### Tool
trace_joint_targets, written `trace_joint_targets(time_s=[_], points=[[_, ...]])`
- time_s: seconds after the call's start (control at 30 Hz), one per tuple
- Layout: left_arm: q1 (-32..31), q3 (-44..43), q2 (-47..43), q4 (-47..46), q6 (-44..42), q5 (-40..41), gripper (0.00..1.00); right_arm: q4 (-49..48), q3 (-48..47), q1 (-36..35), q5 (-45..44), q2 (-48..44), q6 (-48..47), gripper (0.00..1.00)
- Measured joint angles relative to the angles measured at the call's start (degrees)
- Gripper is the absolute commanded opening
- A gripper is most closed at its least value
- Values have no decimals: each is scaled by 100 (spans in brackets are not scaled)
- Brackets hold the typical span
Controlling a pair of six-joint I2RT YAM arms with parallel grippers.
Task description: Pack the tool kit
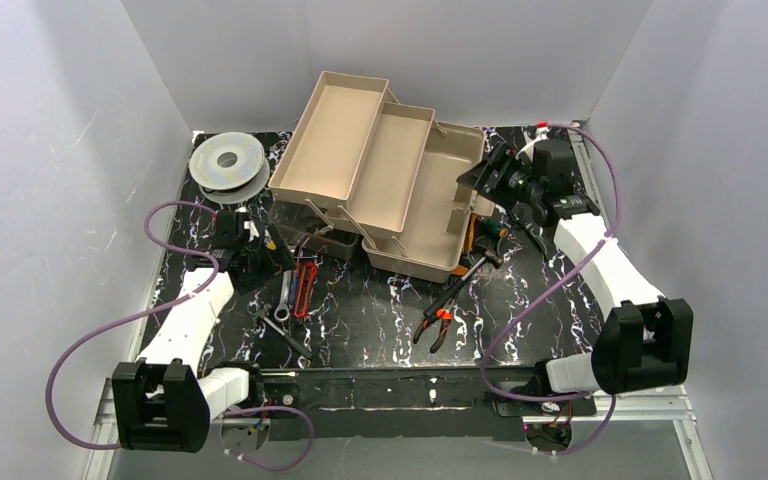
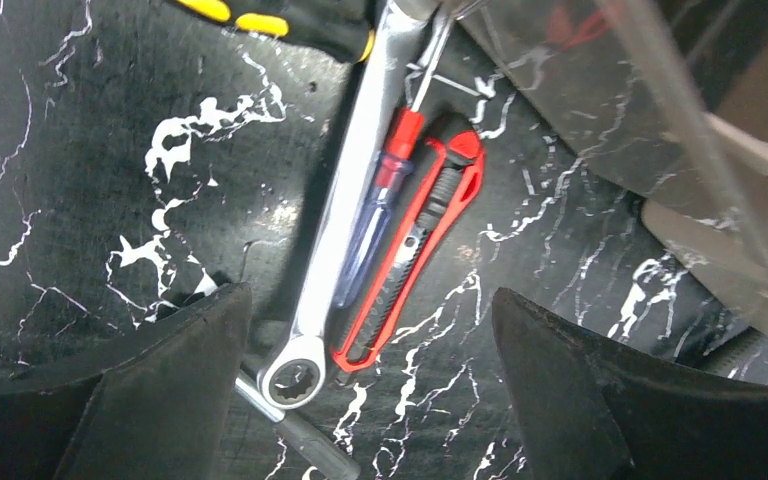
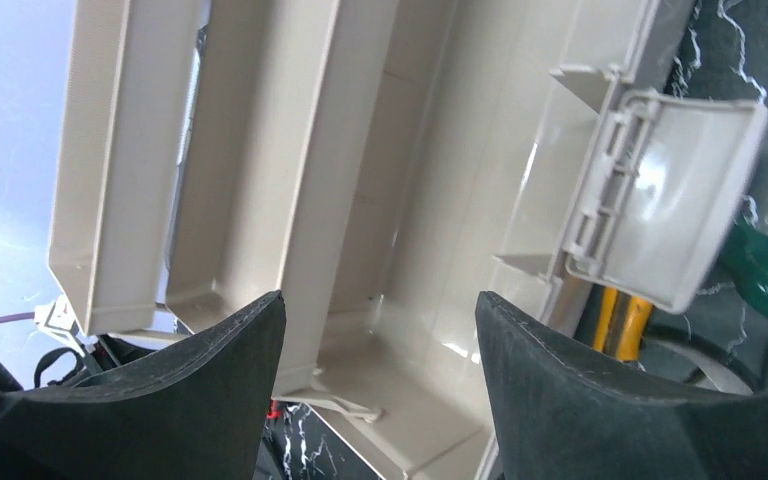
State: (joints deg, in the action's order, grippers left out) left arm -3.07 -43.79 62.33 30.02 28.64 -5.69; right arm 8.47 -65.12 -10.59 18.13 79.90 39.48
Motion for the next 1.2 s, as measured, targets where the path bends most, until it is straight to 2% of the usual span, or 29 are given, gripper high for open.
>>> trace_joint_targets(time_s=[0.13,0.3,0.47,0.5,0.6,0.67,0.73,0.9,1.2], points=[[0,205,262,-116,35,127,88,-107,474,26,-24,-304,-28,77],[-7,450,529,-295,149,254,84,-138,529,35,-44,-385,-76,77],[-11,890,857,-990,361,321,73,-284,529,35,11,-435,-72,76],[-11,916,986,-1290,422,302,67,-295,529,35,28,-435,-70,75],[-9,892,1231,-1832,518,133,31,-310,529,35,94,-435,-70,75],[-9,949,1331,-2037,566,-160,2,-310,529,35,138,-435,-70,75],[-22,968,1287,-2146,575,-404,0,-313,529,35,201,-424,-70,74],[50,1012,778,-1759,535,-326,0,-310,529,35,345,-326,-61,74],[70,826,-256,-492,667,564,0,-308,529,35,369,-326,-59,74]])
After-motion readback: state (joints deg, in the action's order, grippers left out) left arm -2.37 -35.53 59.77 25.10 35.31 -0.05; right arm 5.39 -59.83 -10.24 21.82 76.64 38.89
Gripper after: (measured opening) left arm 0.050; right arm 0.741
